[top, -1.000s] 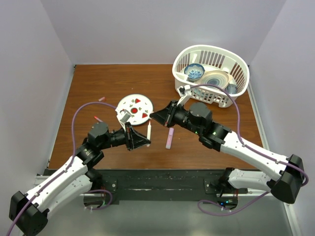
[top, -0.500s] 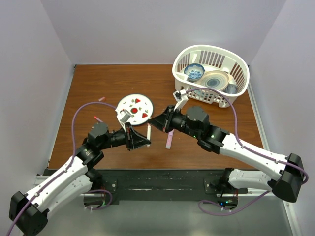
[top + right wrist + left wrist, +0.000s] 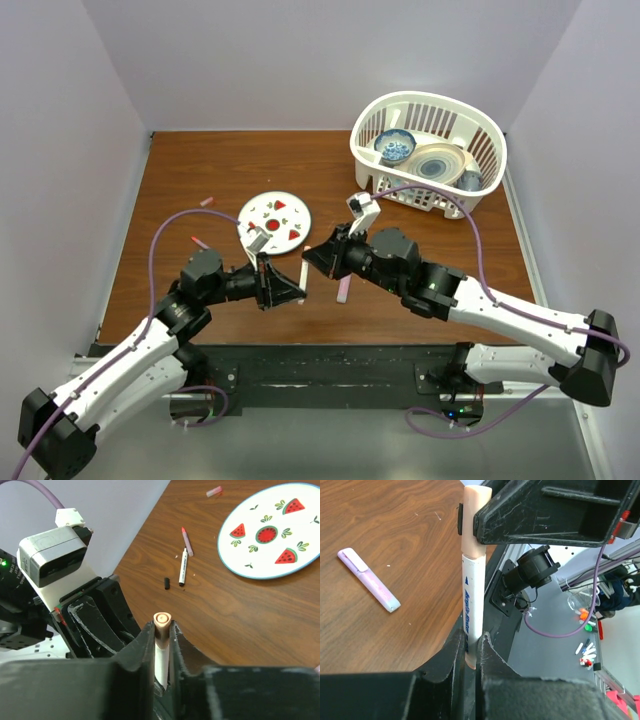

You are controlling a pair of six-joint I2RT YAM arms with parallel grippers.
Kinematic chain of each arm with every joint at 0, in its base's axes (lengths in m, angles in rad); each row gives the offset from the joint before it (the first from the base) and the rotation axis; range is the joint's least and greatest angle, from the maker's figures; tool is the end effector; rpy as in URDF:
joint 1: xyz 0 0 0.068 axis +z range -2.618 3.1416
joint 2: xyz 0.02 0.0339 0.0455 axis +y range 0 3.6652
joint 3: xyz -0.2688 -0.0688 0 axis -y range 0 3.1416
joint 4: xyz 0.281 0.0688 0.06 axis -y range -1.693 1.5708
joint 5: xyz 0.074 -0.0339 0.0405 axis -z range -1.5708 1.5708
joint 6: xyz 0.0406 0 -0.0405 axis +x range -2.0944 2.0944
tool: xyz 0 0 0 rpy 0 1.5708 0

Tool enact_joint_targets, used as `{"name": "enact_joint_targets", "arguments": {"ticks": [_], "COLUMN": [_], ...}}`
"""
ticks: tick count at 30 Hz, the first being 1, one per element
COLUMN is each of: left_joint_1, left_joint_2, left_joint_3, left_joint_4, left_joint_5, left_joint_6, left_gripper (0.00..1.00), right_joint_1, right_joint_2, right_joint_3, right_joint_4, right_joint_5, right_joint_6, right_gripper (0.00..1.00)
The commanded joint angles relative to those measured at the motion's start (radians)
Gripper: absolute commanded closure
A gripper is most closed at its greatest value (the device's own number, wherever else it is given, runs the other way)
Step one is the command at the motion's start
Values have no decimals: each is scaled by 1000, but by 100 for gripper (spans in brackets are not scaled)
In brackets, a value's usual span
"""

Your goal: Insert the pens into the pen caps

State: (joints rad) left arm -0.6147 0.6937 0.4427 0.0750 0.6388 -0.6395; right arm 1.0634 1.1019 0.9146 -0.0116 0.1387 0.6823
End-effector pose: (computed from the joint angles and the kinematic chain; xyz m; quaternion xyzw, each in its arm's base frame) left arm 0.1538 -0.1382 0.2550 0.1926 0.7302 -0.5527 0.3525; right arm 0.1496 0.2575 0.3373 -0.1031 0.7663 0.4497 0.4472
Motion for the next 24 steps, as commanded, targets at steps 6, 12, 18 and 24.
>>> {"name": "enact_joint_targets", "arguments": {"ticks": [6,12,18,24], "left_joint_1": [12,12,12,12], "left_joint_2": [-57,-95,-106,-103], "left_joint_3": [16,13,33,33], "left_joint_4": [120,157,141,152], "left_joint_5": [-57,-21,74,136], "left_joint_6": [69,89,121,107], "left_gripper": [100,100,100,100], "right_joint_1": [41,43,41,40], "right_joint_2": [-71,-109,-80,-27], "right_joint_3": [24,56,165,268], "right_joint_4": [-71,-53,-86,-136], "right_joint_5": [-30,-50,-103,-56], "right_joint_6": [11,-1,-81,-132], "right_gripper": [51,18,13,19]}}
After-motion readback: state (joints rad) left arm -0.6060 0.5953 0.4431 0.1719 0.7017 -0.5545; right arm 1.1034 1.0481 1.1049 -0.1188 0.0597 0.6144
